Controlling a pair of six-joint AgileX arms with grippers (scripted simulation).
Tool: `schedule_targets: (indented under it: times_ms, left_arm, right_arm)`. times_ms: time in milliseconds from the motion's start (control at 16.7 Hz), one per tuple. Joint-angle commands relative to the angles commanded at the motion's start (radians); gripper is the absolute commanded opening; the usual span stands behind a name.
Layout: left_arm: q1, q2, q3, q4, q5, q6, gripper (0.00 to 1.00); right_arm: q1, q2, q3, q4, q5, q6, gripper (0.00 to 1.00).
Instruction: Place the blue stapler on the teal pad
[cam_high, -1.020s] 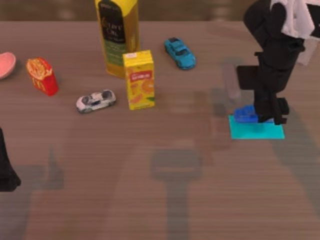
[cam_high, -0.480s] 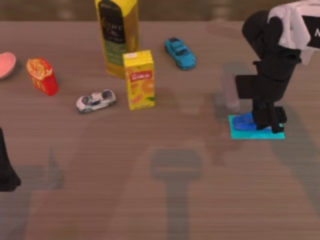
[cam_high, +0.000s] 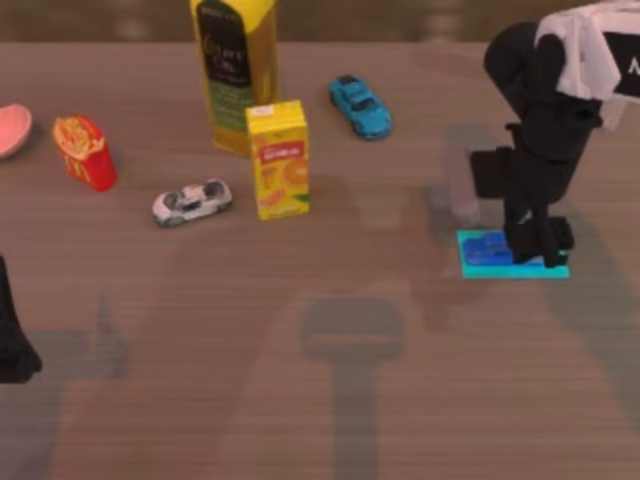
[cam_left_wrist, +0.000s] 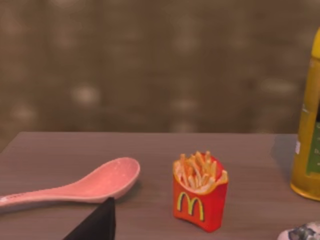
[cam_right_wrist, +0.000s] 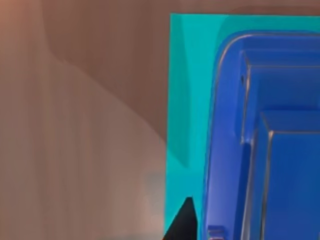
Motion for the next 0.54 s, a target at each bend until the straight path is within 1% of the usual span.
schedule_targets:
  times_ms: [180, 240, 540]
  left_arm:
    - [0.0, 0.0, 0.0, 0.0, 0.0, 0.0, 1.0]
    - [0.0, 0.0, 0.0, 0.0, 0.0, 0.0, 1.0]
    - [0.0, 0.0, 0.0, 0.0, 0.0, 0.0, 1.0]
  right_arm:
    - [0.0, 0.0, 0.0, 0.0, 0.0, 0.0, 0.98]
    - [0.0, 0.0, 0.0, 0.0, 0.0, 0.0, 1.0]
    - [0.0, 0.0, 0.0, 0.0, 0.0, 0.0, 1.0]
